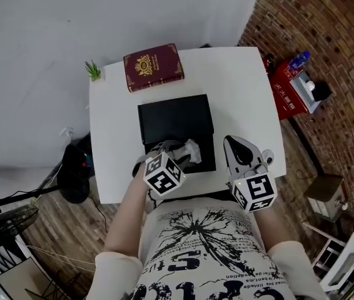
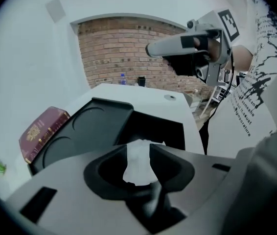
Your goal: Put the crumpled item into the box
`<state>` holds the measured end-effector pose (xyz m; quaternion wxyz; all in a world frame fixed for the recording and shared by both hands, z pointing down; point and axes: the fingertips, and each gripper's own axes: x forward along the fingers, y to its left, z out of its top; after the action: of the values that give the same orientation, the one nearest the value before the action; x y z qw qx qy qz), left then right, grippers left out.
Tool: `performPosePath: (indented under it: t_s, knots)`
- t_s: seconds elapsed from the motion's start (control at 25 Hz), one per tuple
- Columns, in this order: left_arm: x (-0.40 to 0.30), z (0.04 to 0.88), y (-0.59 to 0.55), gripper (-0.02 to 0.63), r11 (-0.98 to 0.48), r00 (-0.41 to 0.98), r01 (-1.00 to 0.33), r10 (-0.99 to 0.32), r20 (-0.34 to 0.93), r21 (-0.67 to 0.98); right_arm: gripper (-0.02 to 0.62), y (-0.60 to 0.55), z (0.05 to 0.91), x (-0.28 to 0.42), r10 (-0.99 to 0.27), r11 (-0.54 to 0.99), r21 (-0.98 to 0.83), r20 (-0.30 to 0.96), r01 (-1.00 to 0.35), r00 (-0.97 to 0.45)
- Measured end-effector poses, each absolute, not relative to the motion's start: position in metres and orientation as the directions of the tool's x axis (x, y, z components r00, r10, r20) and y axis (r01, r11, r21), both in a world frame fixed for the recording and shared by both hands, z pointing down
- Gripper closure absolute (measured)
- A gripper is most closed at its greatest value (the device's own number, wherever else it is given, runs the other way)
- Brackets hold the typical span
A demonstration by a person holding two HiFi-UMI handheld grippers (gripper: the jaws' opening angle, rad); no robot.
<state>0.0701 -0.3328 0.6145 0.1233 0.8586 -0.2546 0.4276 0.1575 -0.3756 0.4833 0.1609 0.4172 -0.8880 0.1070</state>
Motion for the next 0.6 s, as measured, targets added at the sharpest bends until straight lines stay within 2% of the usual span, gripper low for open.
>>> performPosePath:
  t_s: [0.12,0.24,0.6]
  knots:
    - [0.068,0.583,-0.342,0.460,-0.790,0.528,-0.613,-0.418,0.739,-0.009,0.580,-0.376,0.476,0.153,-0.693,0.650,-0.058,0.365,-0.758,-0.622]
    - [0.058,0.543,-0.351,0.497,-0.716,0.541,-0.698,-0.540,0.645,-0.013,0.580,-0.375,0.466,0.143,-0.677,0.681,-0.046,0.341,-0.731,-0.652]
    - [0.000,0.439,-0.340,0.558,-0.496,0.429,-0.863,-0.823,0.372,-0.101,0.580,-0.359,0.440,0.106,-0.635,0.748,-0.010,0.279,-0.663,-0.721]
